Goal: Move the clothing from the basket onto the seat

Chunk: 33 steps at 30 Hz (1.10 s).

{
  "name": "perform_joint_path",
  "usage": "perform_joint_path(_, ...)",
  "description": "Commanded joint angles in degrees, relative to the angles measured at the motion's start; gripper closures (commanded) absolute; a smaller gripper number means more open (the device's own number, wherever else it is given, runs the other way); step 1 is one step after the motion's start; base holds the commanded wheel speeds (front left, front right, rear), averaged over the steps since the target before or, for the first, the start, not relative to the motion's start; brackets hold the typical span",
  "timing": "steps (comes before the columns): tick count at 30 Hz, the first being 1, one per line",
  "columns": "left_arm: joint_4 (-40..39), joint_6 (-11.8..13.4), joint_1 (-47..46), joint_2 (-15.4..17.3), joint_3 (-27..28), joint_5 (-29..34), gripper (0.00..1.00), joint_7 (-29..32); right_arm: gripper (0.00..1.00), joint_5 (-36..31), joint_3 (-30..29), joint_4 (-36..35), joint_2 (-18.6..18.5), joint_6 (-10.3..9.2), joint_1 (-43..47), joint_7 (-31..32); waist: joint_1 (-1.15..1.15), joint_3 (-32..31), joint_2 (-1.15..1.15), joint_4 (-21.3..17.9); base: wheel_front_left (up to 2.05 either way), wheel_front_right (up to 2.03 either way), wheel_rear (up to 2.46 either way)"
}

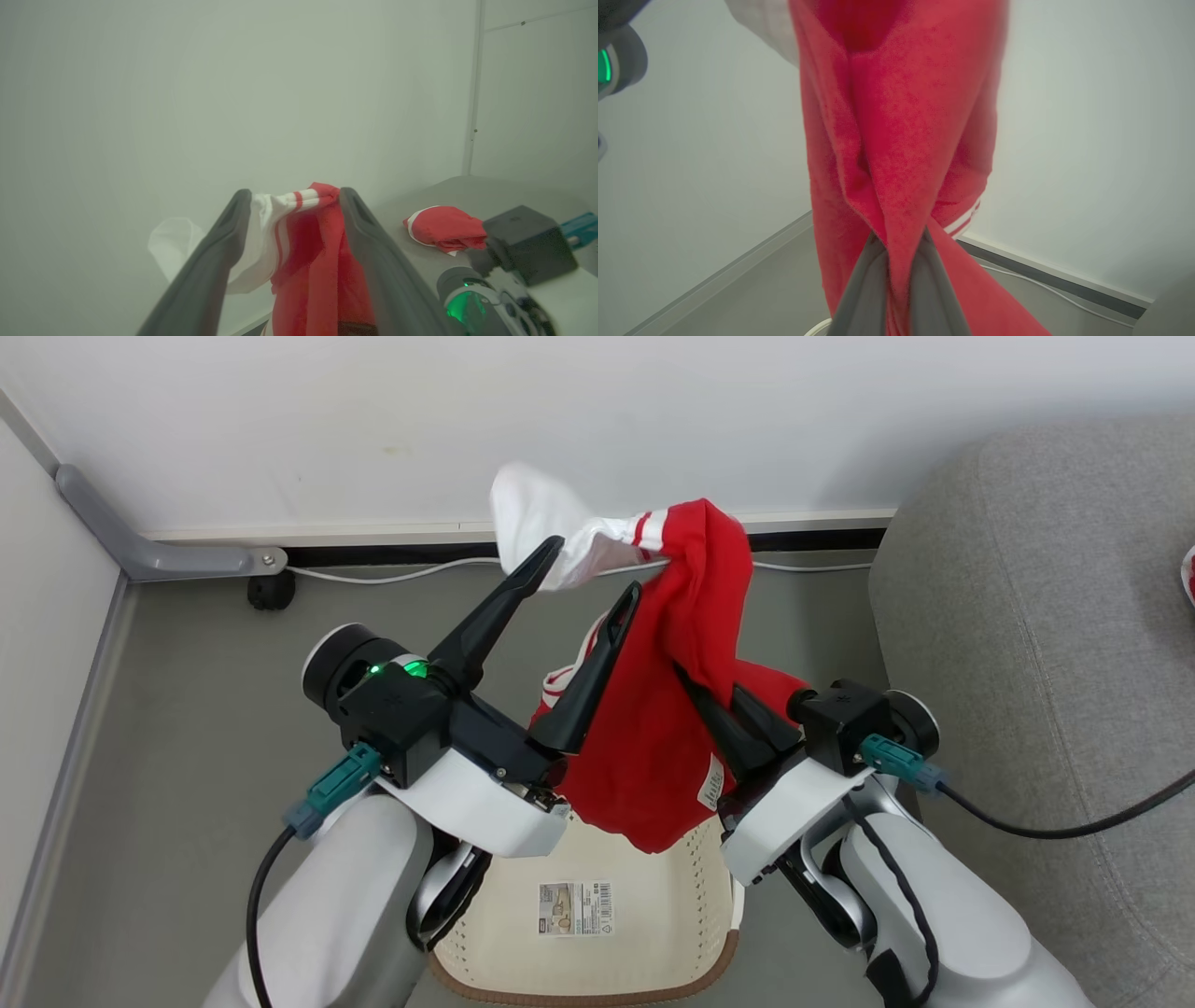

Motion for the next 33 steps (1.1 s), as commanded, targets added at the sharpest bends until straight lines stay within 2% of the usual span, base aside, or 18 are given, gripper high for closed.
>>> perform_joint_path(1, -0.97, -0.19, -0.89, 0.87, 1.69, -0.45, 0.0, -0.23, 1.0, 0.05, -0.21, -1.93, 1.02, 0.18, 0.54, -0.35, 0.0, 0.03, 0.0, -0.15, 0.0, 0.0, 0.0)
perform_joint_path(14, 5.12, -0.39, 0.26, 4.14, -1.38, -3.33, 0.0, -0.26, 1.0, -1.4, -7.83, -6.88, -0.18, 0.18, 2.74, -0.35, 0.0, 0.54, 0.0, -4.75, 0.0, 0.0, 0.0)
perform_joint_path(33, 8.3, -0.42, 1.78, 7.3, -5.98, -7.62, 0.0, -0.28, 1.0, -2.76, -14.73, -12.78, -0.96, 0.18, 5.7, -0.35, 0.0, -0.33, 0.0, -17.27, 0.0, 0.0, 0.0)
